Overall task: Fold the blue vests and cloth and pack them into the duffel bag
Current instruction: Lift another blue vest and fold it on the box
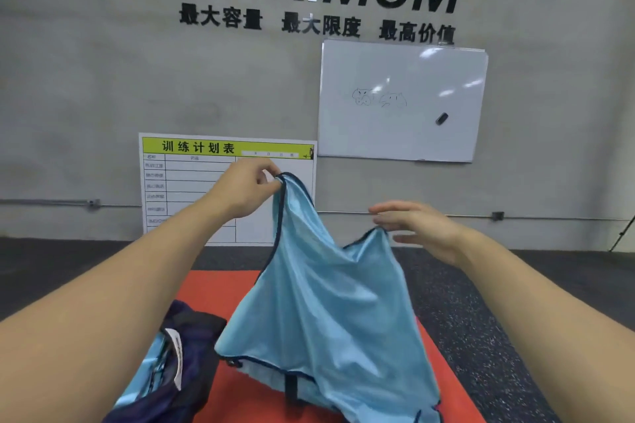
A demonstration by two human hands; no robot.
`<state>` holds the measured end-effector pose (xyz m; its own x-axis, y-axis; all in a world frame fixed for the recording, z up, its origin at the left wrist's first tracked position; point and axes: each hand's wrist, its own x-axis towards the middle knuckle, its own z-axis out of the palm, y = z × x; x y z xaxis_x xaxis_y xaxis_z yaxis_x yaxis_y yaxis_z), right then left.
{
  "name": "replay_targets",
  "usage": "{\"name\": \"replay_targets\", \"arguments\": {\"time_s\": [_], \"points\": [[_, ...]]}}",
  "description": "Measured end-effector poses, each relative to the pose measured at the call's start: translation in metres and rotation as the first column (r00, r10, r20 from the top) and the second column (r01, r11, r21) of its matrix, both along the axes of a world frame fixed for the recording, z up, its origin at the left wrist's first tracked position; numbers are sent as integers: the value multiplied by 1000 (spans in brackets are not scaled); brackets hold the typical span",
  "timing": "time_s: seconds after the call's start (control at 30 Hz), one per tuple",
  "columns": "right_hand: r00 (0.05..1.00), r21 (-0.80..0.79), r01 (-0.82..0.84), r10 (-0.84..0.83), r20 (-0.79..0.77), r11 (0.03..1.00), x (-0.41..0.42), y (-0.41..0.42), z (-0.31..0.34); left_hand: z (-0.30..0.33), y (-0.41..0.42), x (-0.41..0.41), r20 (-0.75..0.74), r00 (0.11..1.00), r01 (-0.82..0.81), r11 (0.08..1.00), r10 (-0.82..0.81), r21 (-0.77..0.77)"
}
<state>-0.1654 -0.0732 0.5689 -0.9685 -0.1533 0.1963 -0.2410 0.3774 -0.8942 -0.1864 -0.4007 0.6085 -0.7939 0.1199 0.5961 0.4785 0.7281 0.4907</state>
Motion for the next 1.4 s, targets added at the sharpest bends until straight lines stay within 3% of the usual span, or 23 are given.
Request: {"name": "replay_targets", "arguments": {"time_s": [0.1,0.23,0.5,0.7,0.8,0.9,1.1,1.3,1.4], "points": [[980,16,-196,196,-19,980,6,-31,0,2,12,17,124,988,99,995,-97,-11],[966,-52,-247,242,-91,968,9,-74,0,-4,25,26,159,972,176,984,-174,4],[978,-202,-126,88,-189,971,2,-108,2,-16,31,29,117,971,197,977,-207,85],[987,-272,-19,-25,-160,962,4,-104,6,-19,29,29,105,974,187,974,-201,127],[989,-343,51,-94,-110,938,0,-94,5,-16,30,34,115,971,178,958,-208,224],[991,-383,47,-90,-95,923,0,-87,3,-14,35,37,213,941,197,938,-262,285],[988,-382,-113,63,-142,917,10,-85,8,-33,51,34,347,882,234,935,-319,266],[976,-403,-209,168,-136,891,11,-82,10,-40,61,27,221,889,267,847,-401,460],[986,-374,-147,108,-124,916,9,-78,6,-35,65,26,140,906,273,803,-400,530]]}}
